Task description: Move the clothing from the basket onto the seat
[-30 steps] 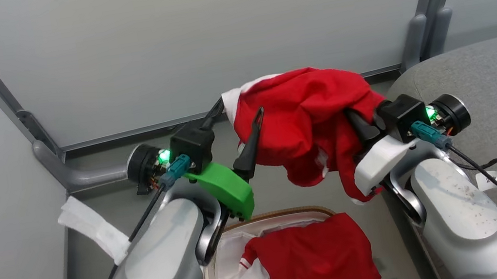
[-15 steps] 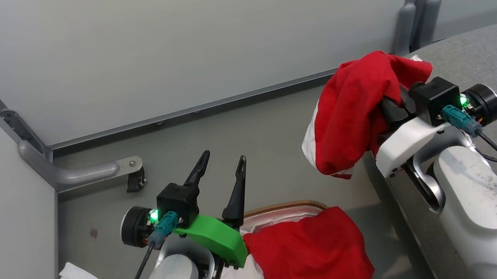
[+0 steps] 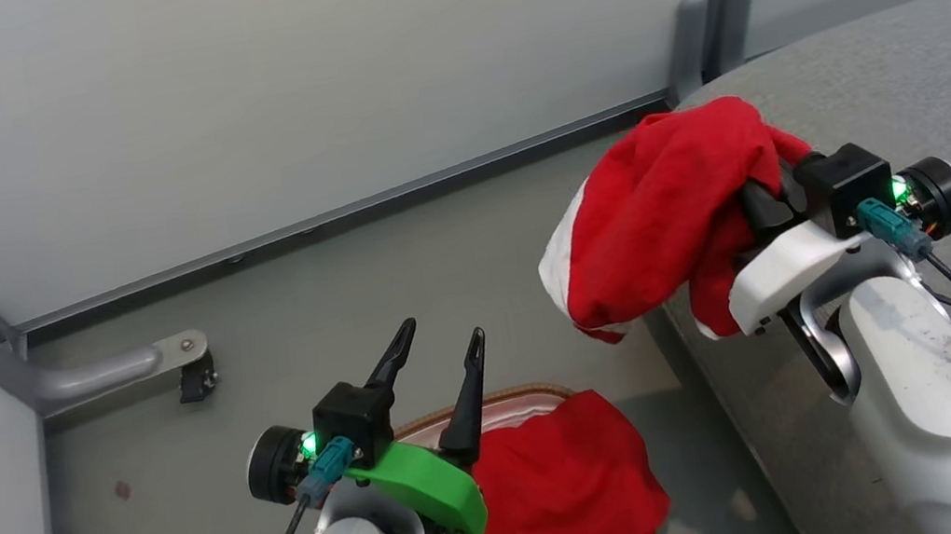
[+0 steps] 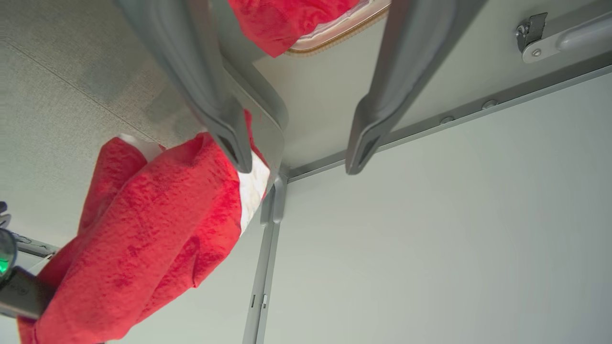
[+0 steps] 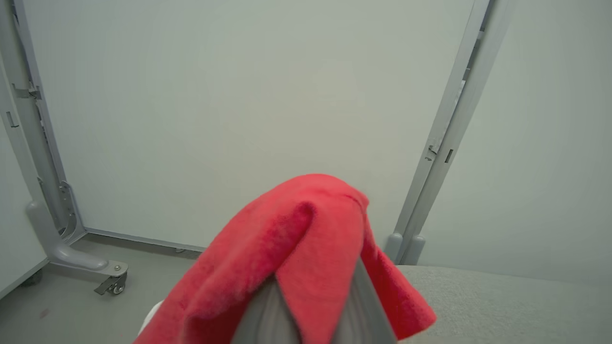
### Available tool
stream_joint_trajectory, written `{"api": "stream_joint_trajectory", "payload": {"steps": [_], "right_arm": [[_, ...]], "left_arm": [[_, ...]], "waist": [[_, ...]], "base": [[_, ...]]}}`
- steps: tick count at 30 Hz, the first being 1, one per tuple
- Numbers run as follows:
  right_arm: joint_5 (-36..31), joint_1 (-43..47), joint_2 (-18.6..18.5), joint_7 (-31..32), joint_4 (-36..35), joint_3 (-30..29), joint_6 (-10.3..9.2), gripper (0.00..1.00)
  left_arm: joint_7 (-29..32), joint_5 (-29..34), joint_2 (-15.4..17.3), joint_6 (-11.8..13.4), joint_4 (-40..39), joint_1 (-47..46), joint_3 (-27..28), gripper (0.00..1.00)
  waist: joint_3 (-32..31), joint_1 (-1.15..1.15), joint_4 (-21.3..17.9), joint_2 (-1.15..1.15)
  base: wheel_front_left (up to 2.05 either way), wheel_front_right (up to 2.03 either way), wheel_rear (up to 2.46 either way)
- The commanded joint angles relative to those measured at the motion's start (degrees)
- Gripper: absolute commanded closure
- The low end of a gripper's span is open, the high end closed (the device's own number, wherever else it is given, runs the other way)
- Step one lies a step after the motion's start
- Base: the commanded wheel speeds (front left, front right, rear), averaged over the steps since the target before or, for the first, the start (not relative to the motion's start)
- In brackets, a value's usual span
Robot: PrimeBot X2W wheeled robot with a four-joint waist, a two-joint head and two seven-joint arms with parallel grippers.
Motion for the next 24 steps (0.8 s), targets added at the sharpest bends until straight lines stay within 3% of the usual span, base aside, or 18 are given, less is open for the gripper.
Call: {"api": "stream_joint_trajectory", "payload": {"steps": [1, 13, 18, 24], "right_arm": [[-0.37, 0.22, -0.23, -0.29, -0.37, -0.16, -0.07, 1.00], [-2.92, 1.38, -0.20, -0.28, -0.86, -4.61, -0.07, 1.00], [-2.24, 1.44, -0.16, -0.28, -1.14, -6.25, -0.07, 1.00], [-2.23, -1.22, -0.21, -0.28, -1.67, -9.50, -0.06, 1.00]], "left_arm": [[-0.03, 0.14, -0.05, -0.14, -0.41, 1.03, 0.30, 0.00], [-0.03, -0.73, -0.10, -0.28, -3.53, 0.65, -2.35, 0.00], [-0.03, -0.80, -0.09, -0.38, -3.16, 0.02, -3.52, 0.00], [-0.03, -0.40, -0.07, -0.62, -3.90, -1.45, -5.39, 0.00]], "waist": [[0.98, 0.00, -4.75, 0.00], [3.15, 0.00, -15.85, 0.00], [4.27, 0.00, -17.09, 0.00], [6.77, 0.00, -15.24, 0.00]], "base": [[0.00, 0.00, 0.00], [0.00, 0.00, 0.00], [0.00, 0.00, 0.00], [0.00, 0.00, 0.00]]}}
